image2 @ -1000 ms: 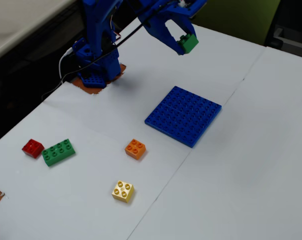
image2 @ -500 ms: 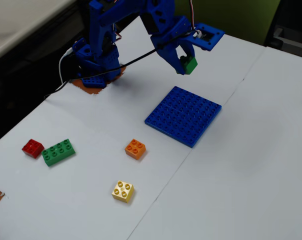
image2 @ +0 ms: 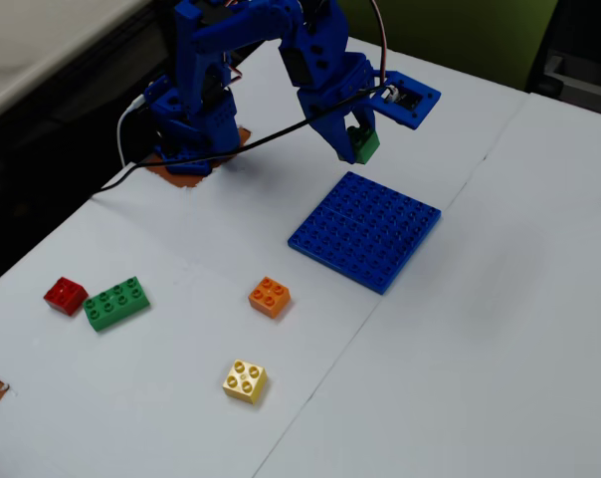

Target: Pick up the 2x2 green block and go up the 8x8 blue block.

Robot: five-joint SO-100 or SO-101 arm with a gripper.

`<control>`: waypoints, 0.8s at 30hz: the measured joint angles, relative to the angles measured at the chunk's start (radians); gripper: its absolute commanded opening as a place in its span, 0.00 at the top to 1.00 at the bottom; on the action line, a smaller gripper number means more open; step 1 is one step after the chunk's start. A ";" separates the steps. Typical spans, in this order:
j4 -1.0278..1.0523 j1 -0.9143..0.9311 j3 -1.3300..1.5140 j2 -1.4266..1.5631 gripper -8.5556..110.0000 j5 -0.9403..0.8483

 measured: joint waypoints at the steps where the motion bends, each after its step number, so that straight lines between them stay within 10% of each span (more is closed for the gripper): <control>1: 0.000 0.005 0.000 0.000 0.93 -0.002; 24: -0.066 0.098 0.000 -0.025 0.93 -0.043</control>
